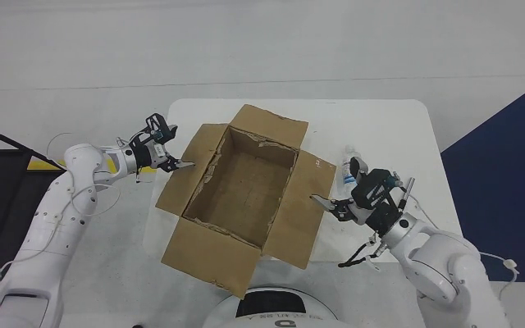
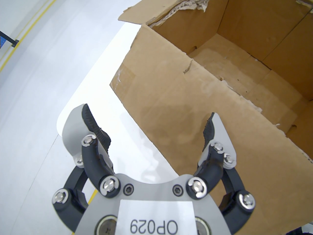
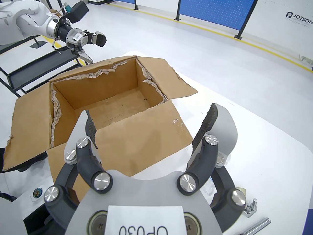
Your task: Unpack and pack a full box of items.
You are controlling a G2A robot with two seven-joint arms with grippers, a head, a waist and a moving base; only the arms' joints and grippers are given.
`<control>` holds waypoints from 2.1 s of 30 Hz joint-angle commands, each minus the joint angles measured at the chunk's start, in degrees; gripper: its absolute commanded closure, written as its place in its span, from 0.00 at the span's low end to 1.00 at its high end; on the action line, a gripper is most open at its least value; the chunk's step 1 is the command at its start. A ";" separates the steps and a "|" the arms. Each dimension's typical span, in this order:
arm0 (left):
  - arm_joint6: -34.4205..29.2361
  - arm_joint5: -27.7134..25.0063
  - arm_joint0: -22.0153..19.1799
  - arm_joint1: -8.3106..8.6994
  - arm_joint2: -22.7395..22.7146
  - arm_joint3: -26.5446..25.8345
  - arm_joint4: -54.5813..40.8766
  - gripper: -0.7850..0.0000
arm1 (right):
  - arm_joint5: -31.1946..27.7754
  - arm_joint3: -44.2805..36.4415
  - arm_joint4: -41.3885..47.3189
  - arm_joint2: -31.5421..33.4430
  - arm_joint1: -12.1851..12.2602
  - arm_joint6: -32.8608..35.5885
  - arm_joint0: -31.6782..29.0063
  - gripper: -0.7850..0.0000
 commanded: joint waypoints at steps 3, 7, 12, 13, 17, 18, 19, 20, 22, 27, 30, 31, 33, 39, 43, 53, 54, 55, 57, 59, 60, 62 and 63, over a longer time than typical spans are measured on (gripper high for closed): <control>0.00 0.00 0.00 0.00 0.00 0.00 0.00 0.00 | 0.02 0.01 0.01 -0.01 0.00 0.02 0.01 0.00; 0.00 0.00 0.00 0.00 0.00 0.00 0.00 0.00 | 0.02 0.01 0.01 -0.01 0.00 0.02 0.01 0.00; 0.00 0.00 0.00 0.00 0.00 0.00 0.00 0.00 | 10.01 -0.11 -0.53 2.27 -0.42 -4.24 1.49 0.00; 0.00 0.00 0.00 0.00 0.00 0.00 0.00 0.00 | 12.23 -0.11 0.21 3.19 -0.55 -5.65 1.58 0.00; 0.00 0.00 0.00 0.00 0.00 0.00 0.00 0.00 | 15.00 -0.11 2.16 6.70 -0.67 -7.33 1.29 0.00; 0.00 0.00 0.00 0.00 0.00 0.00 0.00 0.00 | 15.50 -0.11 2.24 7.23 -0.69 -7.60 1.27 0.00; 0.00 0.00 0.00 0.00 0.00 0.00 0.00 0.00 | 16.09 -0.11 2.55 7.64 -0.74 -8.03 1.25 0.00; 0.00 0.00 0.00 0.00 0.00 0.00 0.00 0.00 | 16.48 -0.11 2.82 7.93 -0.77 -8.32 1.17 0.00; 0.00 0.00 0.00 0.00 0.00 0.00 0.00 0.00 | 17.13 -0.11 3.06 8.34 -0.85 -9.01 0.98 0.00; 0.00 0.00 0.00 0.00 0.00 0.00 0.00 0.00 | 20.59 -0.11 3.06 8.59 -1.17 -11.16 0.16 0.00; 0.00 0.00 0.00 0.00 0.00 0.00 0.00 0.00 | 20.59 -0.11 3.06 8.59 -1.17 -11.16 0.16 0.00; 0.00 0.00 0.00 0.00 0.00 0.00 0.00 0.00 | 20.59 -0.11 3.06 8.59 -1.17 -11.16 0.16 0.00; 0.00 0.00 0.00 0.00 0.00 0.00 0.00 0.00 | 20.59 -0.11 3.06 8.59 -1.17 -11.16 0.16 0.00; 0.00 0.00 0.00 0.00 0.00 0.00 0.00 0.00 | 20.59 -0.11 3.06 8.59 -1.17 -11.16 0.16 0.00; 0.00 0.00 0.00 0.00 0.00 0.00 0.00 0.00 | 20.59 -0.11 3.06 8.59 -1.17 -11.16 0.16 0.00; 0.00 0.00 0.00 0.00 0.00 0.00 0.00 0.00 | 20.59 -0.11 3.06 8.59 -1.17 -11.16 0.16 0.00; 0.00 0.00 0.00 0.00 0.00 0.00 0.00 0.00 | 20.59 -0.11 3.06 8.59 -1.17 -11.16 0.16 0.00; 0.00 0.00 0.00 0.00 0.00 0.00 0.00 0.00 | 20.59 -0.11 3.06 8.59 -1.17 -11.16 0.16 0.00; 0.00 0.00 0.00 0.00 0.00 0.00 0.00 0.00 | 20.59 -0.11 3.06 8.59 -1.17 -11.16 0.16 0.00; 0.00 0.00 0.00 0.00 0.00 0.00 0.00 0.00 | 20.59 -0.11 3.06 8.59 -1.17 -11.16 0.16 0.00; 0.00 0.00 0.00 0.00 0.00 0.00 0.00 0.00 | 20.59 -0.11 3.06 8.59 -1.17 -11.16 0.16 0.00; 0.00 0.00 0.00 0.00 0.00 0.00 0.00 0.00 | 20.67 0.32 3.34 8.43 -1.18 -10.66 0.26 0.00; 0.00 0.00 0.00 0.00 0.00 0.00 0.00 0.00 | 21.41 0.57 3.35 8.30 -1.19 -8.98 0.27 0.00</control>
